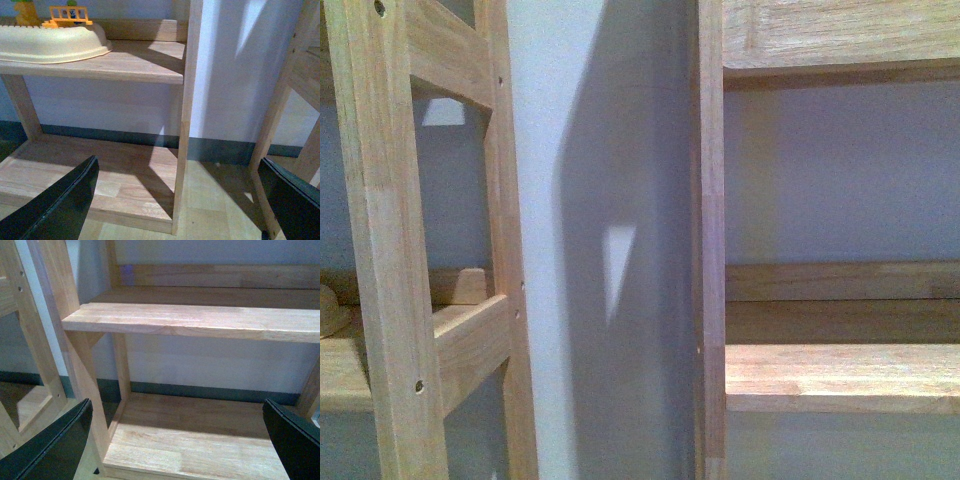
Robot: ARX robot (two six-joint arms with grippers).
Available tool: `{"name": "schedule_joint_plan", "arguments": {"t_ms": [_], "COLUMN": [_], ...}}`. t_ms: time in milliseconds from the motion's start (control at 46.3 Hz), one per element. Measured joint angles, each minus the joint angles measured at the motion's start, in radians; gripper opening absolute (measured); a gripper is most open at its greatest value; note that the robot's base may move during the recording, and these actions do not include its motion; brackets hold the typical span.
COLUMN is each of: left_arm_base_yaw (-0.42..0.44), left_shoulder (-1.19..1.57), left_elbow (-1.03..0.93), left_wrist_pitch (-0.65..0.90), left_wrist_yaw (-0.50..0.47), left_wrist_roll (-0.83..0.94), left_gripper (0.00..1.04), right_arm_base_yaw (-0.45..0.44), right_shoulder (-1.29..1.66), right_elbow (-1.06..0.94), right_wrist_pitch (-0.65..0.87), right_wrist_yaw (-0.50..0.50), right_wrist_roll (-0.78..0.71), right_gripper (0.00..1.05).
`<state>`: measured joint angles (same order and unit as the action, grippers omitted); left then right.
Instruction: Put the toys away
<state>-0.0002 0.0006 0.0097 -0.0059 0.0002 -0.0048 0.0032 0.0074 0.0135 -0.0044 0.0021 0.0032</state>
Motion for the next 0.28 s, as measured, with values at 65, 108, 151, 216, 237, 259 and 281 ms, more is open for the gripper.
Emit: {"name": "schedule_joint_plan", "arguments": {"t_ms": [65,108,151,216,237,259,281], "left_arm_base_yaw": [0.000,0.000,0.000,0.000,0.000,0.000,0.000], "left_shoulder": [0.000,0.000,0.000,0.000,0.000,0.000,0.000], "left_elbow": [0.000,0.000,0.000,0.000,0.000,0.000,0.000], "left_wrist_pitch": [0.000,0.000,0.000,0.000,0.000,0.000,0.000], "left_wrist_yaw": [0.000,0.000,0.000,0.000,0.000,0.000,0.000], "left_wrist_roll": [0.000,0.000,0.000,0.000,0.000,0.000,0.000], "left_gripper": [0.99,0.99,0.99,0.99,0.99,0.99,0.99], "right_arm_base_yaw": [0.000,0.000,0.000,0.000,0.000,0.000,0.000], "right_shoulder": [0.000,0.000,0.000,0.000,0.000,0.000,0.000], "right_elbow": [0.000,0.000,0.000,0.000,0.000,0.000,0.000], "right_wrist_pitch": [0.000,0.000,0.000,0.000,0.000,0.000,0.000], "right_wrist_yaw": [0.000,0.000,0.000,0.000,0.000,0.000,0.000], "right_wrist_roll": [0.000,0.000,0.000,0.000,0.000,0.000,0.000], "right_gripper": [1.04,1.04,1.04,1.04,1.04,1.04,1.04]}}
